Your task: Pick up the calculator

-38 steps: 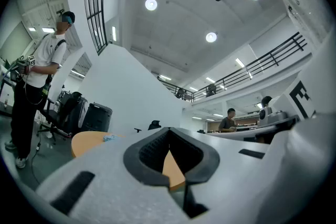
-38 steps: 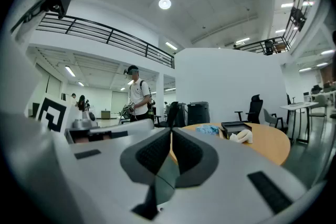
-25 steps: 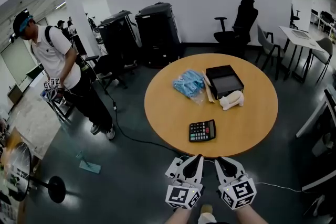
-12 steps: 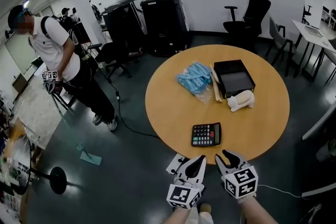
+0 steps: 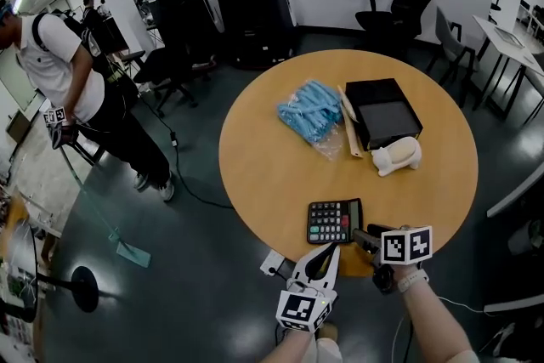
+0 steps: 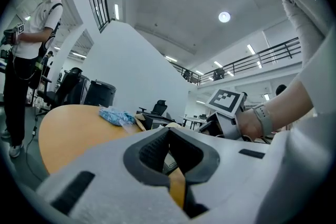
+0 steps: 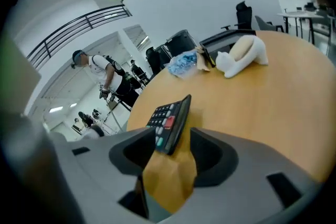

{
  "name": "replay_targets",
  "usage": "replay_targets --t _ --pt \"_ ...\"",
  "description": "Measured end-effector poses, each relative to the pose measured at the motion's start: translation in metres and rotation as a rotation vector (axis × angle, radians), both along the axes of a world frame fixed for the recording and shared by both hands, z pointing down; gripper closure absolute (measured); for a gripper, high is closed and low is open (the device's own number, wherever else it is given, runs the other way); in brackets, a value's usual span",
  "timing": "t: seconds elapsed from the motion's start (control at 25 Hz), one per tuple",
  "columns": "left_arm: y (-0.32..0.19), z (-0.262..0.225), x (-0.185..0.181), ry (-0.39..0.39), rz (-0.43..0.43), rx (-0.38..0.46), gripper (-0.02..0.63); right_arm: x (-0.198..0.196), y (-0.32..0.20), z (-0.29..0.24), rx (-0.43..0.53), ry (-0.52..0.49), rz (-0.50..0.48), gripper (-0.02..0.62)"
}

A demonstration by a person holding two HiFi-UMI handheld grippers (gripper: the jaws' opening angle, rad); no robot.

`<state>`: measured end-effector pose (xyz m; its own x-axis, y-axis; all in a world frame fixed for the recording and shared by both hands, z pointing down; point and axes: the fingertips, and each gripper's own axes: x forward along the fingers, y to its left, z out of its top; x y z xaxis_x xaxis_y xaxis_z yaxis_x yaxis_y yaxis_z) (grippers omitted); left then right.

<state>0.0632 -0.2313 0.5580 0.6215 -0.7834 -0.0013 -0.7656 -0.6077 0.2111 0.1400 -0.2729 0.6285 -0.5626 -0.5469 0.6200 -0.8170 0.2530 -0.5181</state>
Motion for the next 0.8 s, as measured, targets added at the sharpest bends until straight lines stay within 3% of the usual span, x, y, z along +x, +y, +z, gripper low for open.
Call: replay_targets --t 0.36,0.48,0.64,0.8 --pt "-0.020 0.013 -0.003 0.062 -0.024 -0.017 0.598 -0.019 -0.022 0.033 -0.266 -0.282 -0.031 0.414" --pt "-0.018 0.018 -0.007 0.080 -0.032 -0.034 0.598 -0.019 -0.026 0.037 -0.310 -0.335 -0.034 0.422" --pt "-0.021 0.025 -0.014 0.086 -0.045 -0.049 0.598 -0.023 -0.025 0.037 -0.348 -0.431 -0.042 0.488" --pt "-0.024 0.029 -0.016 0.086 -0.050 -0.055 0.598 -0.025 -0.023 0.037 -0.359 -0.466 -0.053 0.511"
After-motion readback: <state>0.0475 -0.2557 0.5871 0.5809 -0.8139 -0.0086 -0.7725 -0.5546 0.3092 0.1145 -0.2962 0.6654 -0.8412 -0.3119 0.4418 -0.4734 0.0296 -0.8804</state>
